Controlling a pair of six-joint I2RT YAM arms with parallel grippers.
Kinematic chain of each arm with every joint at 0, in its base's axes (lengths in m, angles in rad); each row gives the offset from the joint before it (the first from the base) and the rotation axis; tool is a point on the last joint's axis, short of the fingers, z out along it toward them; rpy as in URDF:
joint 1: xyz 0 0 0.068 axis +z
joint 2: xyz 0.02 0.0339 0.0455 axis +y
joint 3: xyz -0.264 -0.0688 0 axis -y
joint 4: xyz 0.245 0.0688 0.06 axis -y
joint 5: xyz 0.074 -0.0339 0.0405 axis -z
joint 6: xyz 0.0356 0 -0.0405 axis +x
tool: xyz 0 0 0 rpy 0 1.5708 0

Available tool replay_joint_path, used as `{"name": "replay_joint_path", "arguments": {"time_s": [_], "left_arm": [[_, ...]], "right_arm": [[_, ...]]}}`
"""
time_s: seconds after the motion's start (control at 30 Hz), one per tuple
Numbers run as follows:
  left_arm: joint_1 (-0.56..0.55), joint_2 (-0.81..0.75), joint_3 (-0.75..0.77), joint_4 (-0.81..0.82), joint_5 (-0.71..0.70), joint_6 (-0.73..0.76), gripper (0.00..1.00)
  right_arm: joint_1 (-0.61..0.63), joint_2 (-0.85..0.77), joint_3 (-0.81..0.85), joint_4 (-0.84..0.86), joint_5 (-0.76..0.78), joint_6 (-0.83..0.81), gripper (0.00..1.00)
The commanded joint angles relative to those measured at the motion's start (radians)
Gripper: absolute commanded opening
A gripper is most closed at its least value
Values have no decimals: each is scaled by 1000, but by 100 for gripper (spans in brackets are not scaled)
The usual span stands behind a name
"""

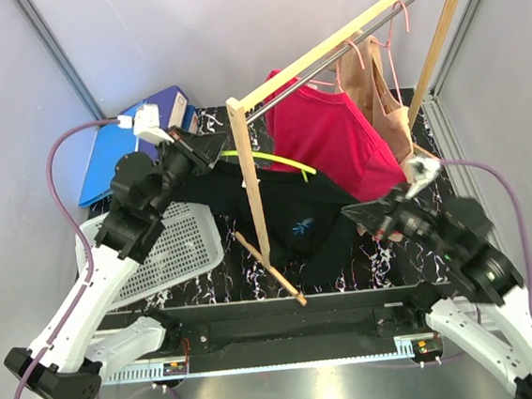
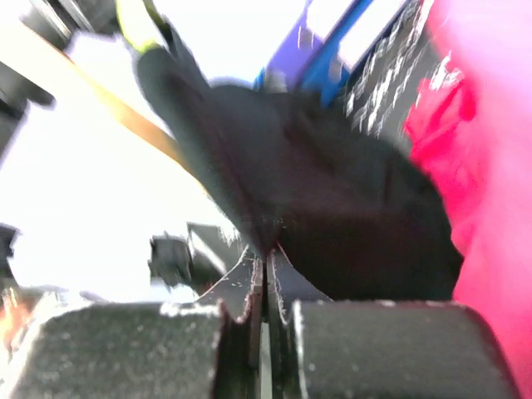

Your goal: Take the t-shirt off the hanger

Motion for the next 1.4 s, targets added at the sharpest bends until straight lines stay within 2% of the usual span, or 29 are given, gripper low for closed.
{"name": "replay_joint_path", "arguments": {"time_s": [0.0, 0.23, 0.37, 0.47, 0.63, 0.87, 1.03, 1.2, 1.37], "left_arm": [[6, -88, -66, 230, -234, -122, 0], [6, -133, -126, 262, -306, -164, 0], [6, -137, -119, 264, -311, -204, 0], [6, -117, -91, 261, -283, -231, 0], [6, -21, 28, 237, -77, -227, 0], [1, 126, 130, 296, 172, -274, 0], [-8, 265, 156, 525, 390, -449, 0], [-26, 351, 148, 698, 476, -627, 0], [-34, 352, 142, 716, 458, -641, 0]], "right_arm": [[2, -171, -49, 106, 294, 184, 0], [2, -357, -104, 10, 373, 281, 0], [2, -356, -113, -58, 343, 267, 0], [2, -338, -146, -15, 273, 229, 0], [4, -80, -22, -27, 20, 49, 0], [2, -11, 118, -61, -26, -86, 0], [2, 29, 182, -59, -36, -118, 0], [2, 72, 228, -58, -31, -146, 0], [2, 146, 250, -73, -25, -163, 0]]}}
